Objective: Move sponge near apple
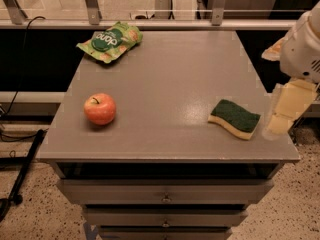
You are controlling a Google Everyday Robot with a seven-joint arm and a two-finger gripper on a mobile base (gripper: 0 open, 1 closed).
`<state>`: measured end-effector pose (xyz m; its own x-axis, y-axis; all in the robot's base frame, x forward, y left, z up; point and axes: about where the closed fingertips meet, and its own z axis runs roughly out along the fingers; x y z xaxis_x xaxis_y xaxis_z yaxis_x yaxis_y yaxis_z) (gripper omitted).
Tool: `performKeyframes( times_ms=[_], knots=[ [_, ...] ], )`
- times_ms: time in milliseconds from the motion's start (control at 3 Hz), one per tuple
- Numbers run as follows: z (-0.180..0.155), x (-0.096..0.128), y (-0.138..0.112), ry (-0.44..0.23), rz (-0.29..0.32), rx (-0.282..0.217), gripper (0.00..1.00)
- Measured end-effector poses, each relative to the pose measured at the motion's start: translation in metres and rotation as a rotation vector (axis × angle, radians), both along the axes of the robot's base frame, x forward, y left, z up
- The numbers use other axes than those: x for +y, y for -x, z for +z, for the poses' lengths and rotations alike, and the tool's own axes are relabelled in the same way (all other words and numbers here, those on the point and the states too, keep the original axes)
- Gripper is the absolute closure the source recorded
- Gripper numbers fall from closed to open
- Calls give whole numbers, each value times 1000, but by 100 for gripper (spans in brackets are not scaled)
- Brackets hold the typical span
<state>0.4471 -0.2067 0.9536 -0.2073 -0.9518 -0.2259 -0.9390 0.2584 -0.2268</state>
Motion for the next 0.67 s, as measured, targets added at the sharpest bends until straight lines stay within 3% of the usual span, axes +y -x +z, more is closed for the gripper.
performKeyframes(
  times_ms=[667],
  knots=[
    [-81,14,-33,-59,-33,54,0]
  ],
)
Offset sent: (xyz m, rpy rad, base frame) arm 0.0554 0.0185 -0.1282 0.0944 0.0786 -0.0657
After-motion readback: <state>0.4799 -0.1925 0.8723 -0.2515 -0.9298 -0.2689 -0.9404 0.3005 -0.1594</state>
